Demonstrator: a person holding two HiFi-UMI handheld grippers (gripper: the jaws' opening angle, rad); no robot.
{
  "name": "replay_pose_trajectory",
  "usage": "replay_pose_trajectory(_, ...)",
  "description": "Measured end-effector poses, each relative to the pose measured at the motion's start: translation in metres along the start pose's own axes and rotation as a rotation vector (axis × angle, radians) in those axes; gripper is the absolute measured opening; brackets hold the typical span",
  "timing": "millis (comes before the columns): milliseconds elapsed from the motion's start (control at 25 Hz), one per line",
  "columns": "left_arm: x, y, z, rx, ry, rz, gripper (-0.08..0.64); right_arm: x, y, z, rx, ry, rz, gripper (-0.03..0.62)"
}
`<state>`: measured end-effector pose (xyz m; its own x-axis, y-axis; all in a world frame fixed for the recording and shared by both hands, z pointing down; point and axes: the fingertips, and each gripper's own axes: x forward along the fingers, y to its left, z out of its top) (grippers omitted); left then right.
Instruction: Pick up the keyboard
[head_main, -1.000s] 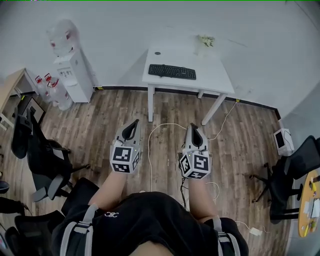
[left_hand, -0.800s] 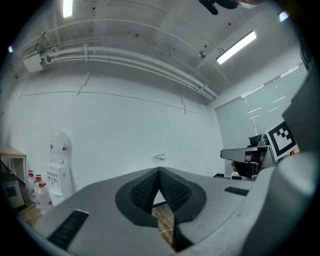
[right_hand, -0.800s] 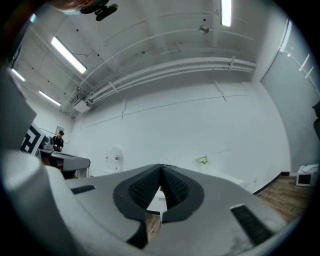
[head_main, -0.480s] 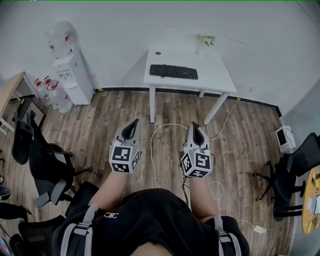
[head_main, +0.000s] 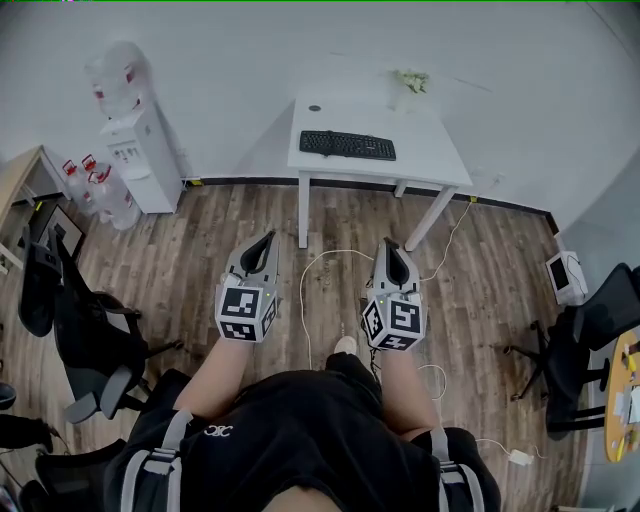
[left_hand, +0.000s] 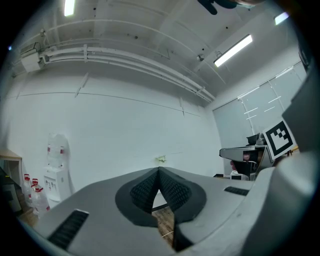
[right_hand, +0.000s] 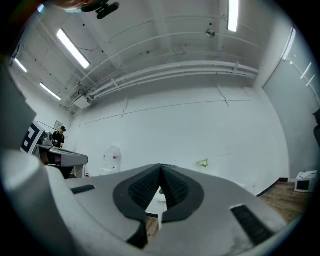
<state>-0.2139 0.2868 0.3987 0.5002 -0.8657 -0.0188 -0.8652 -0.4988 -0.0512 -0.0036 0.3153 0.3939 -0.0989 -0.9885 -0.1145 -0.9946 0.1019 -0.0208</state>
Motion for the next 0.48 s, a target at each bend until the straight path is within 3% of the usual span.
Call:
replay_pose_trajectory(240,0.030,0.015,-0.017,-0.008,-0.011,0.005,0.000,0.040,-0.009,-0.021,-0.001,-0.001,0.015,0.002)
replay_pose_trajectory(480,0.106,0.029,-0.044,0.009,-0.001,-0.004,0.000,0.111,-0.034,-0.057,-0.012,0.014,0.032,0.002)
